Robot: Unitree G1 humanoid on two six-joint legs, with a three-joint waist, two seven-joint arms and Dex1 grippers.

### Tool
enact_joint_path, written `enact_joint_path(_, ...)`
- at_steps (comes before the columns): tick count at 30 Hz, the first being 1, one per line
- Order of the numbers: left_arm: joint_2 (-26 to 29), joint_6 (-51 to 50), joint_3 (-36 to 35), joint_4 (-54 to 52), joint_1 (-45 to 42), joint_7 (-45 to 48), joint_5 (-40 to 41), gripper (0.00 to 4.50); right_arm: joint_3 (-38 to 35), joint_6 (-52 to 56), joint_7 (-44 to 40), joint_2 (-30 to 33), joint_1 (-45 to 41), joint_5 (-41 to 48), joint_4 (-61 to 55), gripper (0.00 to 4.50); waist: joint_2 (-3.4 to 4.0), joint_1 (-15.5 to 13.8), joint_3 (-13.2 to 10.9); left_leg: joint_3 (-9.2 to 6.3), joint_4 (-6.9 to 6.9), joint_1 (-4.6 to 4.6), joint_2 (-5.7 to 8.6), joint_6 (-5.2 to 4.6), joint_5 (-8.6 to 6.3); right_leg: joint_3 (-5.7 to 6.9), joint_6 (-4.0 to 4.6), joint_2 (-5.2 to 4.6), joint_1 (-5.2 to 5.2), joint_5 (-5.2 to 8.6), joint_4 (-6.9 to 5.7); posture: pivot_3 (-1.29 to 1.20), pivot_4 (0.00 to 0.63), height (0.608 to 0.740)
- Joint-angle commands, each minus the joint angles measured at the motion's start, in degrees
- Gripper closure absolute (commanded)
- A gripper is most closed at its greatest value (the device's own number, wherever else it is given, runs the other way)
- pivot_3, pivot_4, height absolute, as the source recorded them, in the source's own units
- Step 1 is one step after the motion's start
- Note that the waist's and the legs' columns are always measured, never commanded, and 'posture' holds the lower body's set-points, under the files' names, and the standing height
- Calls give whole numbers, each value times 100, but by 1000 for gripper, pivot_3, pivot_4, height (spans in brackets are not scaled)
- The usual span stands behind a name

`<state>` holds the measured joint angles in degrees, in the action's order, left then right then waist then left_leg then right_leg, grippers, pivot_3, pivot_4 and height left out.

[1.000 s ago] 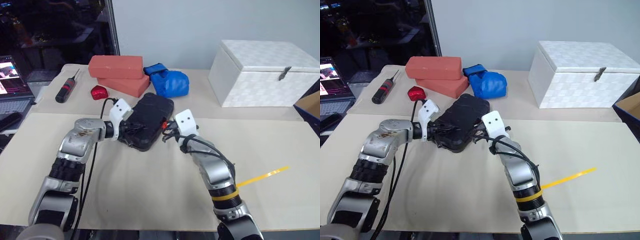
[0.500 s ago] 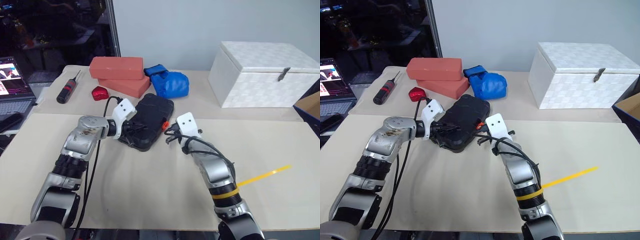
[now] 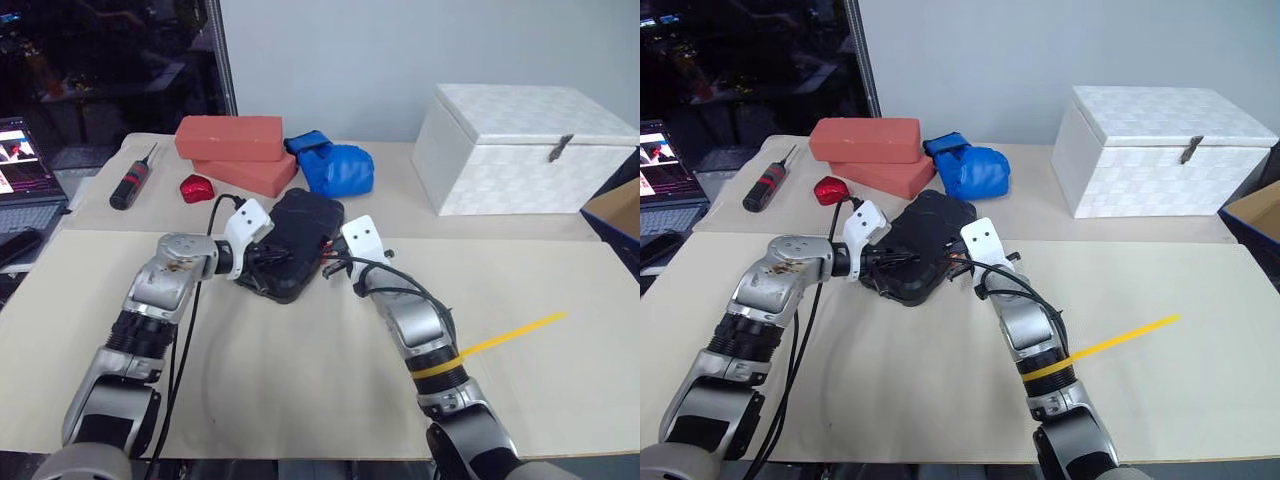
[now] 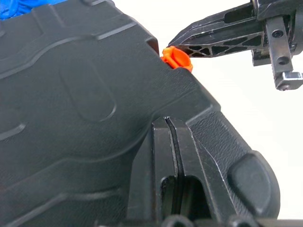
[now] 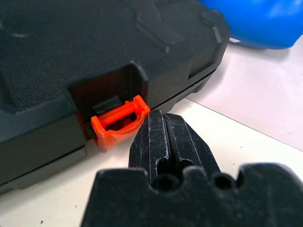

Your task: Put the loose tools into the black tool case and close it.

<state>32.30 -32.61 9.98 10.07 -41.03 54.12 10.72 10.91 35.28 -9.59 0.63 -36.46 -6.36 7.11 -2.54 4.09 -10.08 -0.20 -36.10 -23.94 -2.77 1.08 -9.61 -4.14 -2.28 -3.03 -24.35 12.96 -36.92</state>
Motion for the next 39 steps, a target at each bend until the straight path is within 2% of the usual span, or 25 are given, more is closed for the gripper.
enact_joint_path(1,-70,-146,331,157,270,-11,-211,4460,227,20,3,-234,-162,-12,-341,4500,0,8,0,0,1,5,0,0,0,0,0,0,3,0,0,0,150,736)
enact_joint_path(20,-169,-252,379,161,446,-130,-254,4460,333,-409,-206,-603,-247,-47,372,4500,0,165,4,0,14,51,-6,0,0,-3,15,6,21,-6,-9,0,150,736)
enact_joint_path(39,-137,-412,337,215,571,-244,-232,4460,336,-323,-522,-470,-110,8,-480,4500,0,172,4,0,20,53,-6,1,-1,-4,16,6,16,-7,-9,0,150,736)
